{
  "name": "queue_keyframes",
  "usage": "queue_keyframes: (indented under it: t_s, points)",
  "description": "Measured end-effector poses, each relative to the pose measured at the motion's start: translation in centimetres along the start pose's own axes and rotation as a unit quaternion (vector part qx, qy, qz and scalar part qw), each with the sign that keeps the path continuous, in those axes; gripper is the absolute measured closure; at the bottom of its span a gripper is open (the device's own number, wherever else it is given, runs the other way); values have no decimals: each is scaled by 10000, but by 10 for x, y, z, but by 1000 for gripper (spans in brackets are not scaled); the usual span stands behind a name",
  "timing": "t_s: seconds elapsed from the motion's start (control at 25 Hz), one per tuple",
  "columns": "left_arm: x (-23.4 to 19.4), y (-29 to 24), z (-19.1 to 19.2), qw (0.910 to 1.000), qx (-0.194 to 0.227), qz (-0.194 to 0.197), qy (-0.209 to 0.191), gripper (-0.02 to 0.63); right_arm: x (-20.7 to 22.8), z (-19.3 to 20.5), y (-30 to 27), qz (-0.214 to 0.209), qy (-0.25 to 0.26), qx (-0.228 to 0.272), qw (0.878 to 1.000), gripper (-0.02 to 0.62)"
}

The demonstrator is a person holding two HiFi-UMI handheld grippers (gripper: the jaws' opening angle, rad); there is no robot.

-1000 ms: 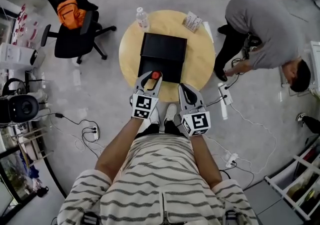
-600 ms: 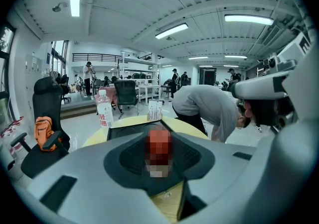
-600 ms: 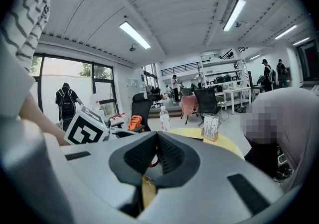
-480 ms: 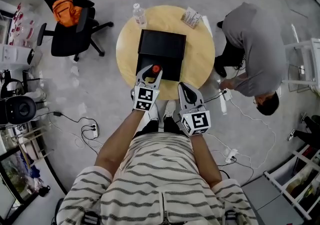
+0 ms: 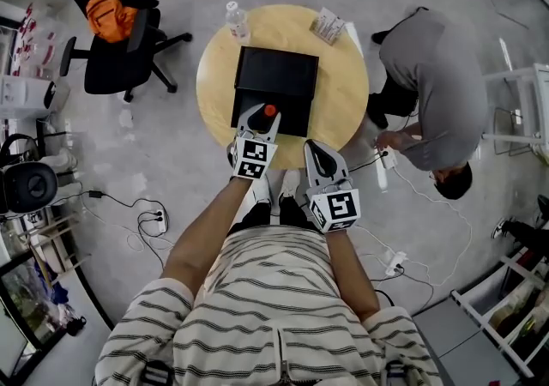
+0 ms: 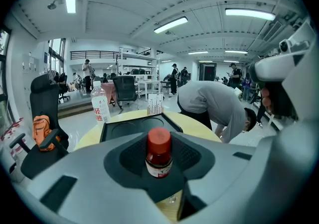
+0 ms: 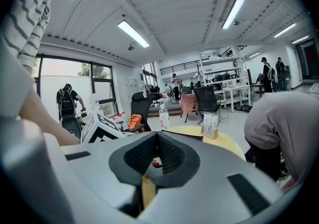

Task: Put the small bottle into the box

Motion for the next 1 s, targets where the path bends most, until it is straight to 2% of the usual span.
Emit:
queue_keyframes:
  t_s: [0.56, 1.0]
  points:
    - [-9, -23, 24, 9997, -224, -41, 121, 457, 1, 5, -1, 12, -19, -79, 10000, 575]
    - [-8, -37, 33, 9993, -371, 78, 9, 457, 5, 9, 0, 94, -27, -141, 9999, 575]
Point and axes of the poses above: the fingertips, and each gripper's own axes: y backward along the fingers, x to its right, z out of its underside, the point moved 5 cm from there along y, backward along the fingers, and after that the axes turned 8 degrees about x, right-handed, at the moved point
